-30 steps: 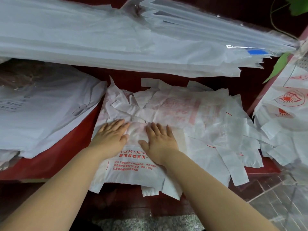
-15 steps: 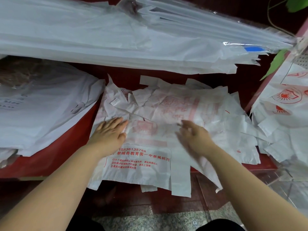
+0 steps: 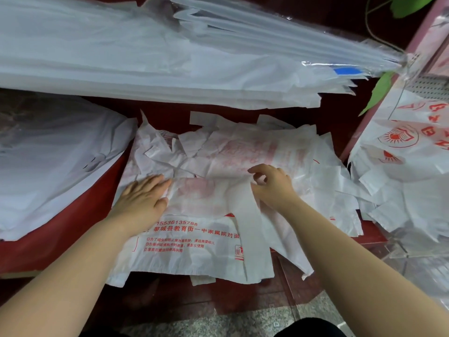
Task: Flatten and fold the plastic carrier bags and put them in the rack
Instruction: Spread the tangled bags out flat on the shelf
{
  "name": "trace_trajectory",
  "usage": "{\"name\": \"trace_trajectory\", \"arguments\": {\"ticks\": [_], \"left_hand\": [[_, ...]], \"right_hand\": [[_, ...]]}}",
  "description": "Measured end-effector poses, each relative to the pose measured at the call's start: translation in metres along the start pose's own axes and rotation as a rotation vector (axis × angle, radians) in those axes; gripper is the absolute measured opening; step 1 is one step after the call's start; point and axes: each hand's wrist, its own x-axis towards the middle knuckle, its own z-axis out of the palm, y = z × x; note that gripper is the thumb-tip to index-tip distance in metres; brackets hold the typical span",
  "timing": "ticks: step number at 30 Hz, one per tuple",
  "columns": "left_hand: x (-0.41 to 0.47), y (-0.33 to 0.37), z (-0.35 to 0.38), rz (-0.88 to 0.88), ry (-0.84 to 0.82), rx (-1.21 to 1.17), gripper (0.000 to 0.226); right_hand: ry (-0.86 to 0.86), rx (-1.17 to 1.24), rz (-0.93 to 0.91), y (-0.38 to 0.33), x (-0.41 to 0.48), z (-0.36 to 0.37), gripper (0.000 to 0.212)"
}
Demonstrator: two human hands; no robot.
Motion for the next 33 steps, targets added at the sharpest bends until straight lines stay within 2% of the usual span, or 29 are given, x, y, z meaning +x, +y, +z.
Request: {"name": "trace_trajectory", "arguments": {"ticks": [5, 8, 11, 14, 15, 17, 19, 22, 24, 27, 30, 31, 33], "left_hand": [[0.0, 0.0, 0.0, 0.003, 0.004, 0.004, 0.051], [0.0, 0.001, 0.0, -0.002, 0.002, 0.01, 0.051], [0.0, 0.002, -0.001, 0.0, -0.009, 0.009, 0.05], [-0.001, 0.001, -0.002, 0.0, -0.021, 0.003, 0.069], [-0.001, 0.002, -0.001, 0.0, -0.021, 0.008, 0.069], [0.0, 0.002, 0.0, -0.005, -0.019, 0.014, 0.053], [0.001, 0.001, 0.0, -0.002, -0.007, -0.002, 0.05], [0.003, -0.001, 0.002, 0.005, -0.004, -0.008, 0.051], [0.003, -0.002, 0.002, 0.008, -0.015, -0.014, 0.051], [0.008, -0.002, -0.003, 0.007, -0.056, -0.059, 0.05], [0.014, -0.004, -0.01, 0.019, -0.101, -0.043, 0.049], [0.016, -0.005, -0.01, 0.025, -0.081, -0.075, 0.048], [0.014, -0.009, -0.013, 0.032, 0.069, -0.236, 0.045]], "right_hand": [[-0.016, 0.198, 0.046, -0.001, 0.014, 0.004, 0.019], [-0.045, 0.3, 0.049, 0.006, 0.017, -0.003, 0.024], [-0.087, 0.53, 0.085, 0.015, 0.014, -0.015, 0.028], [-0.093, 0.678, 0.14, 0.021, 0.012, -0.019, 0.032], [-0.064, 0.658, 0.154, 0.022, 0.012, -0.019, 0.032], [0.038, 0.492, 0.139, 0.022, 0.01, -0.017, 0.027], [0.088, 0.307, 0.045, 0.016, 0.004, -0.015, 0.026], [-0.059, 0.043, -0.266, -0.001, -0.014, -0.002, 0.038], [-0.173, -0.151, -0.373, -0.01, -0.028, 0.013, 0.053], [-0.309, -0.378, -0.334, -0.008, -0.035, 0.028, 0.062], [-0.32, -0.445, -0.33, -0.005, -0.032, 0.031, 0.062], [-0.317, -0.455, -0.332, -0.004, -0.029, 0.031, 0.061], [-0.263, -0.447, -0.341, 0.0, -0.027, 0.031, 0.073]]}}
